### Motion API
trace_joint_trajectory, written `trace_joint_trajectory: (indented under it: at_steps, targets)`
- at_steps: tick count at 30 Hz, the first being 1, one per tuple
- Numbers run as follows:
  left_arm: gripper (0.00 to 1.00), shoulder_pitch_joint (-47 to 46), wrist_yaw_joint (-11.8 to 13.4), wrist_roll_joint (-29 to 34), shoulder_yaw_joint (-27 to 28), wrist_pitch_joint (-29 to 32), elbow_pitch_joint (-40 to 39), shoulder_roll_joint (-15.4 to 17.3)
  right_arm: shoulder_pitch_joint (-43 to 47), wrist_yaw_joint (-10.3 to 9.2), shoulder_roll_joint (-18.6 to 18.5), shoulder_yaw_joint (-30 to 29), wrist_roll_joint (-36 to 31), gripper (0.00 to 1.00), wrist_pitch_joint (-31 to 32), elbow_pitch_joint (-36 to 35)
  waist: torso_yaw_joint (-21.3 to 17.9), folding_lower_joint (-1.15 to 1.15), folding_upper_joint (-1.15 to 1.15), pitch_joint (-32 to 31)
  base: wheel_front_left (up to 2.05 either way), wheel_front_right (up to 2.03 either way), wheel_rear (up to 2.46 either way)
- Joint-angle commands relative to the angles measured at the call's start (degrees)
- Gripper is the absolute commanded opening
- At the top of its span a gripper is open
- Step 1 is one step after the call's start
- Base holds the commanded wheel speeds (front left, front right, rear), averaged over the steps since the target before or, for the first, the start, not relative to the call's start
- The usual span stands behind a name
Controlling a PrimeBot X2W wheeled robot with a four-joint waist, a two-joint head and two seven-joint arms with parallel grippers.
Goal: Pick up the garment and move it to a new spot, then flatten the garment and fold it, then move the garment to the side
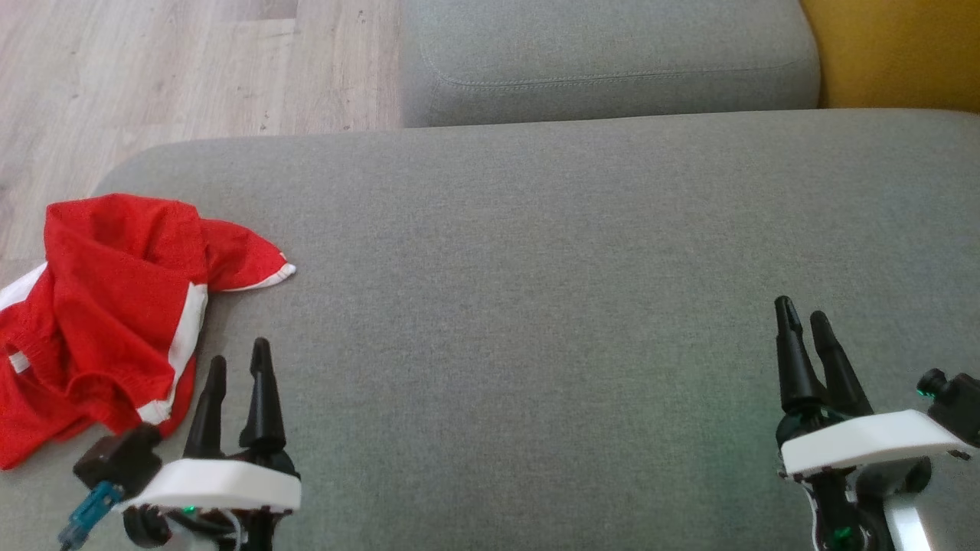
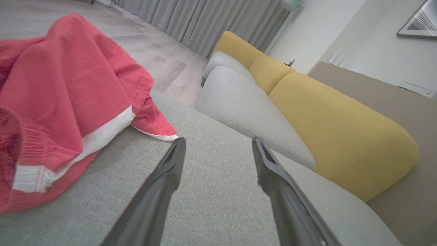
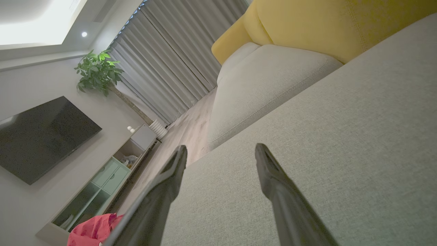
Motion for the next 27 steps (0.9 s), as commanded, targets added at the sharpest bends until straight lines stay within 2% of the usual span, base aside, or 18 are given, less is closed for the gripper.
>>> trace_joint_trajectory:
  at_steps: [1,27]
  targets:
    - [1.0,-3.2,0.0,1.1,1.0,-0.5,-1.9,1.2,-1.4,-0.02,-1.0,0.8,-1.0,1.0,0.1,-2.6,0.0,0.0,0.0,0.0,0.0,0.0,0.0]
    - [1.0,-4.0,2.9,18.5,-2.3,-4.7,1.7,3.5,1.6,-0.02,-0.1,1.7,-20.1,1.0,1.1,-6.9,0.4,0.0,0.0,-0.2,0.0,0.0,0.0]
